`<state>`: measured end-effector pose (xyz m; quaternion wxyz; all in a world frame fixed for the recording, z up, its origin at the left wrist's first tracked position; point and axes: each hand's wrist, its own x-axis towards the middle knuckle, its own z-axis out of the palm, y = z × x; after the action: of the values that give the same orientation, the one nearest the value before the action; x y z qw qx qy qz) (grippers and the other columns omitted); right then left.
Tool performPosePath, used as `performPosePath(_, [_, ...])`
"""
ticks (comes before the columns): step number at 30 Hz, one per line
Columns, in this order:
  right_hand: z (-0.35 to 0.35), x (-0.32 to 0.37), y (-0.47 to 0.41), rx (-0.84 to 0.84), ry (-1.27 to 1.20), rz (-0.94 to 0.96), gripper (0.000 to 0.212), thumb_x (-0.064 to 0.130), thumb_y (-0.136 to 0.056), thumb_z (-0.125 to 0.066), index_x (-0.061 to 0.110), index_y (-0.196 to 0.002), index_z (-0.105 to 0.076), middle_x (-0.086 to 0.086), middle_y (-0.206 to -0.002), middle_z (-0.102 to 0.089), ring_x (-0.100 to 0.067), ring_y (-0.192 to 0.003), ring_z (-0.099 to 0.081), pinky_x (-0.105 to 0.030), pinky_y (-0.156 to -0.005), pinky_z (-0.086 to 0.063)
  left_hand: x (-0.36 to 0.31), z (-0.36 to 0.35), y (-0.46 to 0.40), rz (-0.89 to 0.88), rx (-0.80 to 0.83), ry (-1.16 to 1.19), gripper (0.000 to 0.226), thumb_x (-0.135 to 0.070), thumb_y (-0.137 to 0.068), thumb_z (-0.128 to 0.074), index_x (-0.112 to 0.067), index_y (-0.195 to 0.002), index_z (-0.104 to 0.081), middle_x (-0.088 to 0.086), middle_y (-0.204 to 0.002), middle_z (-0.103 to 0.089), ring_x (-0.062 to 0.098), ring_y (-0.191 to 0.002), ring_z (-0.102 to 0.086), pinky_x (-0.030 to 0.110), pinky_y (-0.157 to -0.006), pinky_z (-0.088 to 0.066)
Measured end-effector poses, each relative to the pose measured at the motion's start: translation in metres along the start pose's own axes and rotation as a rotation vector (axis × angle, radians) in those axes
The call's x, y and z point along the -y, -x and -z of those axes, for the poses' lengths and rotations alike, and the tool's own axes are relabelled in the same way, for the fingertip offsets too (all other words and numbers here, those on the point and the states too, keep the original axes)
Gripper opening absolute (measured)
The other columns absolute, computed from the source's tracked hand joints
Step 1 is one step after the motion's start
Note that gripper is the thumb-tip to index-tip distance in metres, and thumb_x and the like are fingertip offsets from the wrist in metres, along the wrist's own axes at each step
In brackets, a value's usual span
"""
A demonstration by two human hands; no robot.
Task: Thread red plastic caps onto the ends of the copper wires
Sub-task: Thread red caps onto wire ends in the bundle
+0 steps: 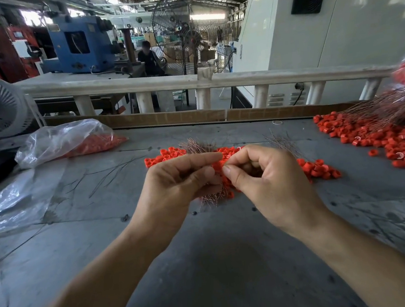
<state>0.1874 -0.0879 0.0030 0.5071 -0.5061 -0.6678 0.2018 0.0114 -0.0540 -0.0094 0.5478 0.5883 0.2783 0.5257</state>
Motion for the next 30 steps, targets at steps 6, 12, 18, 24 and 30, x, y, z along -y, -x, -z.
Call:
performPosePath(6, [0.0018,-0.0002,-0.0009,0.043,-0.030,0.009,0.016,0.014,-0.096,-0.067,0.024,-0.084,-0.072,0.003,-0.072,-0.070,-0.011,-0.070,-0.066,-0.033,-0.071,-0.055,-0.0020,-0.0008,0.0000,0.034,-0.042,0.035,0.025,-0.010,-0.080,-0.069,-0.011,-0.104,-0.078,0.015,-0.090,-0.077,0.023,-0.079,-0.075,0.026,-0.073,-0.060])
performPosePath(12, [0.0015,-0.0053,-0.0034,0.082,-0.187,-0.051,0.013,0.011,-0.097,-0.067,0.019,-0.089,-0.073,0.008,-0.067,-0.069,-0.001,-0.063,-0.062,-0.014,-0.061,-0.047,-0.0022,0.0016,-0.0001,0.036,-0.023,0.038,0.022,-0.014,-0.081,-0.070,-0.016,-0.101,-0.081,0.016,-0.086,-0.076,0.027,-0.082,-0.075,0.030,-0.075,-0.061])
performPosePath(18, [0.0004,-0.0083,-0.0047,0.083,-0.253,-0.090,0.010,0.012,-0.096,-0.068,0.016,-0.089,-0.074,0.001,-0.069,-0.071,-0.004,-0.062,-0.061,-0.017,-0.059,-0.047,-0.0017,0.0039,-0.0015,0.045,0.019,0.074,0.025,-0.012,-0.082,-0.071,-0.014,-0.106,-0.079,0.018,-0.090,-0.077,0.033,-0.090,-0.076,0.032,-0.079,-0.061])
performPosePath(24, [0.0018,-0.0066,-0.0034,0.062,-0.198,-0.049,0.012,0.013,-0.096,-0.068,0.019,-0.086,-0.072,-0.001,-0.064,-0.066,-0.010,-0.061,-0.058,-0.035,-0.060,-0.050,-0.0039,0.0043,-0.0009,0.027,0.052,0.029,0.028,-0.010,-0.081,-0.070,-0.015,-0.106,-0.079,0.014,-0.097,-0.078,0.026,-0.090,-0.076,0.030,-0.080,-0.061])
performPosePath(30, [0.0003,-0.0064,-0.0023,0.068,-0.185,-0.033,0.012,0.013,-0.095,-0.068,0.018,-0.085,-0.071,-0.011,-0.072,-0.068,-0.024,-0.064,-0.060,-0.045,-0.065,-0.052,-0.0034,0.0038,0.0006,-0.003,0.035,-0.034,0.026,-0.010,-0.081,-0.069,-0.017,-0.103,-0.080,0.013,-0.095,-0.078,0.025,-0.087,-0.076,0.028,-0.077,-0.061])
